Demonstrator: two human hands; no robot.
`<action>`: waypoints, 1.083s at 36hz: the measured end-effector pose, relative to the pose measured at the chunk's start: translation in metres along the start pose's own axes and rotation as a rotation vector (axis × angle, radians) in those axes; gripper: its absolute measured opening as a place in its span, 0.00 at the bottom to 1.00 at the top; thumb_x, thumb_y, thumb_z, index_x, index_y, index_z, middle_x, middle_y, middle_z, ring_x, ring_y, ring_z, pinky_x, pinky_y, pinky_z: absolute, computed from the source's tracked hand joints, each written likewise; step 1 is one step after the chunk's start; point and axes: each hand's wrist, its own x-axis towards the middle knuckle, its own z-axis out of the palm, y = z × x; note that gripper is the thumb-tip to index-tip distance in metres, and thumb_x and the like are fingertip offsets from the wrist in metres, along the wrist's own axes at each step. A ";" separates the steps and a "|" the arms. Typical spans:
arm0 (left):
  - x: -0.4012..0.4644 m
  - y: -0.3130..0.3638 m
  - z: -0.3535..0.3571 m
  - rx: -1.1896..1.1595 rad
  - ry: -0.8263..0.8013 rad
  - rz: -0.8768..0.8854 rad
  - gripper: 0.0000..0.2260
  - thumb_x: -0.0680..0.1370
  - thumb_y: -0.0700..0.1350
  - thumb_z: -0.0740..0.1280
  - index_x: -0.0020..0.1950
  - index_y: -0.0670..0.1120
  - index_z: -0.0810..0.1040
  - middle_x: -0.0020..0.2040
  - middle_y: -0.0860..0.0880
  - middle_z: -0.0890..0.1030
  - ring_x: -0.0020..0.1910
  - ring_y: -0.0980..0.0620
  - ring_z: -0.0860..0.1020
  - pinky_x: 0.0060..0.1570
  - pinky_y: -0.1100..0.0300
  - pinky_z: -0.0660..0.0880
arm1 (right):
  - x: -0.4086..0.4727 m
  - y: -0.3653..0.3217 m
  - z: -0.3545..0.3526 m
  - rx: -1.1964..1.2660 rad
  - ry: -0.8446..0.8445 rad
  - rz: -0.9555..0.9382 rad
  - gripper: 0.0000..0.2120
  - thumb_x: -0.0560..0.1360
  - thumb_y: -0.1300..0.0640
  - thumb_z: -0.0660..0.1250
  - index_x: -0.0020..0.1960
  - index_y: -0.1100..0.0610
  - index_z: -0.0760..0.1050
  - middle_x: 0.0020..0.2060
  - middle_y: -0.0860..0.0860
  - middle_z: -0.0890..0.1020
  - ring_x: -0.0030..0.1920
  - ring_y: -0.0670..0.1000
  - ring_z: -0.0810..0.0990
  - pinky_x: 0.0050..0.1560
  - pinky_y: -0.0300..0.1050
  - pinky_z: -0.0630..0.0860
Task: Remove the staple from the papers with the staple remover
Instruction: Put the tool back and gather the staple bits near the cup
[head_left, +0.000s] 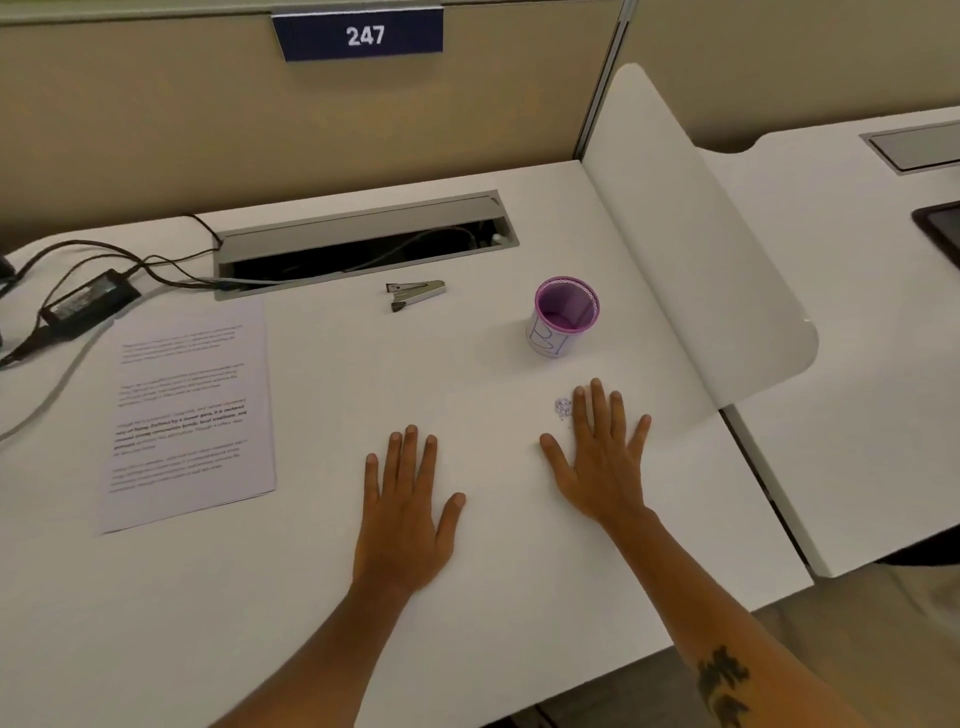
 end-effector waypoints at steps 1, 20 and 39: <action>0.000 0.000 0.001 0.000 0.002 0.000 0.35 0.86 0.64 0.48 0.88 0.47 0.49 0.89 0.43 0.47 0.89 0.43 0.46 0.85 0.35 0.52 | -0.001 -0.001 0.000 0.014 0.001 0.024 0.42 0.82 0.30 0.49 0.86 0.54 0.46 0.86 0.54 0.46 0.86 0.61 0.48 0.80 0.75 0.49; 0.002 -0.001 0.002 -0.031 0.023 -0.020 0.33 0.87 0.62 0.49 0.89 0.50 0.47 0.90 0.46 0.47 0.89 0.46 0.44 0.86 0.37 0.51 | -0.009 -0.078 0.001 0.152 -0.032 0.359 0.45 0.82 0.33 0.50 0.85 0.64 0.46 0.86 0.55 0.42 0.86 0.62 0.45 0.80 0.76 0.44; 0.001 0.000 -0.002 -0.048 0.004 -0.026 0.32 0.87 0.61 0.48 0.89 0.50 0.46 0.90 0.47 0.46 0.89 0.46 0.43 0.86 0.38 0.51 | 0.031 -0.012 -0.031 0.195 0.007 -0.185 0.20 0.81 0.67 0.68 0.72 0.59 0.78 0.69 0.58 0.79 0.68 0.59 0.78 0.65 0.48 0.78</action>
